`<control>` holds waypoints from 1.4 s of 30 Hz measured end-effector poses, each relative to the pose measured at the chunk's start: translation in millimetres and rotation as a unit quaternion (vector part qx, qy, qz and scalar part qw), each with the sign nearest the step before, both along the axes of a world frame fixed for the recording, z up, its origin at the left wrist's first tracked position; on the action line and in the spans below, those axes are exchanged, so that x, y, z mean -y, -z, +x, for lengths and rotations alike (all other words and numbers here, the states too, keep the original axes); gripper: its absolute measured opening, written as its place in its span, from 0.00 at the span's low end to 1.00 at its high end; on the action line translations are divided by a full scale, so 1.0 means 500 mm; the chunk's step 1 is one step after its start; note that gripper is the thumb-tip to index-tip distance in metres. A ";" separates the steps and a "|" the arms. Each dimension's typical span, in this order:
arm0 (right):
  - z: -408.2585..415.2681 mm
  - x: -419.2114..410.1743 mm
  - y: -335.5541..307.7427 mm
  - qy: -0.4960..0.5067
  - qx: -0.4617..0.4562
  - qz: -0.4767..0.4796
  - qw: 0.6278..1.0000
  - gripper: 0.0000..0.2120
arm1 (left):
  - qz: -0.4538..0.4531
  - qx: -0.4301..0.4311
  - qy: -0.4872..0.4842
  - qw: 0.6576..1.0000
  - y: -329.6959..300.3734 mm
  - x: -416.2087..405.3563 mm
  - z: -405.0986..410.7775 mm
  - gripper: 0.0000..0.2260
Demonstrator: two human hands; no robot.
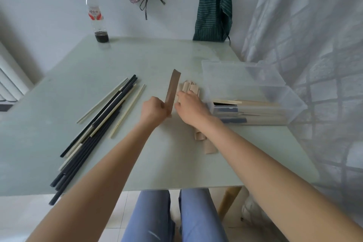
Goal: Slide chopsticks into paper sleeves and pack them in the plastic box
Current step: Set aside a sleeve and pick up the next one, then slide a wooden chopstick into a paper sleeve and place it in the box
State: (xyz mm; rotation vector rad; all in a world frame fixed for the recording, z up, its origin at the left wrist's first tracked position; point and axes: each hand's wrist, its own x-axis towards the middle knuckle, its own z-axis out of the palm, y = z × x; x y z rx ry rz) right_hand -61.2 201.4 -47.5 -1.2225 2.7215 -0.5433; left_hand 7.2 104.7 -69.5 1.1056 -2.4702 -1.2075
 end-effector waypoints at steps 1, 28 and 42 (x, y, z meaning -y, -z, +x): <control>0.002 0.008 0.003 0.014 0.038 -0.020 0.999 0.16 | 0.019 -0.030 0.017 0.999 -0.002 0.004 0.014 0.10; 0.064 0.046 0.014 0.149 0.445 -0.381 0.797 0.06 | -0.168 0.079 0.032 0.982 -0.010 0.100 0.129 0.11; 0.039 0.027 -0.001 0.206 0.418 -0.477 0.745 0.07 | -0.248 -0.014 0.091 0.965 -0.034 0.077 0.159 0.11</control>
